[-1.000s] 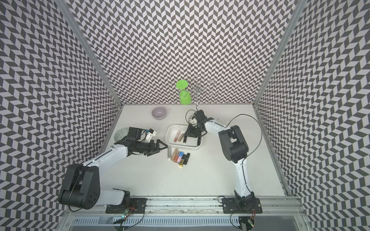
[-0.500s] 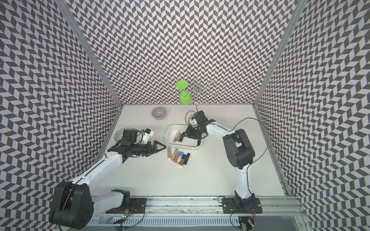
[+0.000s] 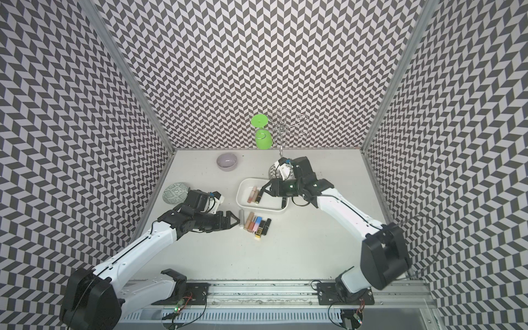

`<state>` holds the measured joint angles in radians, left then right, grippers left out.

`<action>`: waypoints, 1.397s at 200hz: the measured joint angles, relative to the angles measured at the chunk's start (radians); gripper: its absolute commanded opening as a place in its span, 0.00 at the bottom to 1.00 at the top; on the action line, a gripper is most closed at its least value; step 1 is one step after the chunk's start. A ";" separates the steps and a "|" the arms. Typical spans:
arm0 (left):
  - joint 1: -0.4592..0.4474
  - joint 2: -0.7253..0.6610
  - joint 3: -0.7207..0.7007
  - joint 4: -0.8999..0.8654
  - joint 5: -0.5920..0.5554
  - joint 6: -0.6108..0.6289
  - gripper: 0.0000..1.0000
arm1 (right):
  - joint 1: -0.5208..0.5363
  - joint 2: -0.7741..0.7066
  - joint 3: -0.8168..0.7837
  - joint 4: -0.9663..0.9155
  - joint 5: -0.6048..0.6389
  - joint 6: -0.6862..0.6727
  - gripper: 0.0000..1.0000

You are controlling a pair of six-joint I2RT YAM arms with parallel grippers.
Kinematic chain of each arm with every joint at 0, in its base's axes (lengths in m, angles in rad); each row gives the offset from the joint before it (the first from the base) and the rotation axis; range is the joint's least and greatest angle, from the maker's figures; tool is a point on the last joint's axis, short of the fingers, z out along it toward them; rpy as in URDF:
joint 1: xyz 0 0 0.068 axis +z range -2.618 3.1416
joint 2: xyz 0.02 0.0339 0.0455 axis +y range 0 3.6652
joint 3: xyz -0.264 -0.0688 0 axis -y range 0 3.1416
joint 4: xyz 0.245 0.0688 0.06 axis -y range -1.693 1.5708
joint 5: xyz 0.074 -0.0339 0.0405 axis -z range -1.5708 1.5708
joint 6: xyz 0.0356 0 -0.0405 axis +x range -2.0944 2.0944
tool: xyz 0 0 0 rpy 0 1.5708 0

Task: Put the lipstick into the storage box
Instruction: Place the lipstick in the storage box, then pick up the lipstick at the center of the board.

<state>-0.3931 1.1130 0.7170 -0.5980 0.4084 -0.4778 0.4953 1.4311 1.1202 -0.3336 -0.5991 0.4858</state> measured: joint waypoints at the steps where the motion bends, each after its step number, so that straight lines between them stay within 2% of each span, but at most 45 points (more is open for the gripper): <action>1: 0.000 0.000 0.000 -0.003 -0.006 0.000 0.92 | 0.000 -0.010 -0.007 0.000 0.000 0.001 0.51; 38: 0.000 0.003 0.002 -0.038 -0.092 0.010 0.87 | 0.000 -0.215 -0.108 0.016 0.037 0.030 0.51; 87: -0.026 0.140 0.065 -0.045 -0.142 0.039 0.86 | 0.000 -0.422 -0.285 0.080 0.098 0.101 0.53; 128: -0.056 0.179 0.084 -0.033 -0.188 0.019 0.85 | 0.000 -0.428 -0.270 0.063 0.109 0.004 0.54; 170: -0.118 0.265 0.084 -0.006 -0.223 -0.030 0.77 | 0.000 -0.409 -0.261 0.018 0.088 -0.093 0.55; 279: -0.143 0.492 0.211 0.042 -0.292 -0.043 0.69 | 0.000 -0.356 -0.226 -0.018 0.047 -0.158 0.55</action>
<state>-0.5365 1.6047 0.9283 -0.5560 0.1165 -0.5205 0.4953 1.0752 0.8940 -0.3515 -0.5518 0.3283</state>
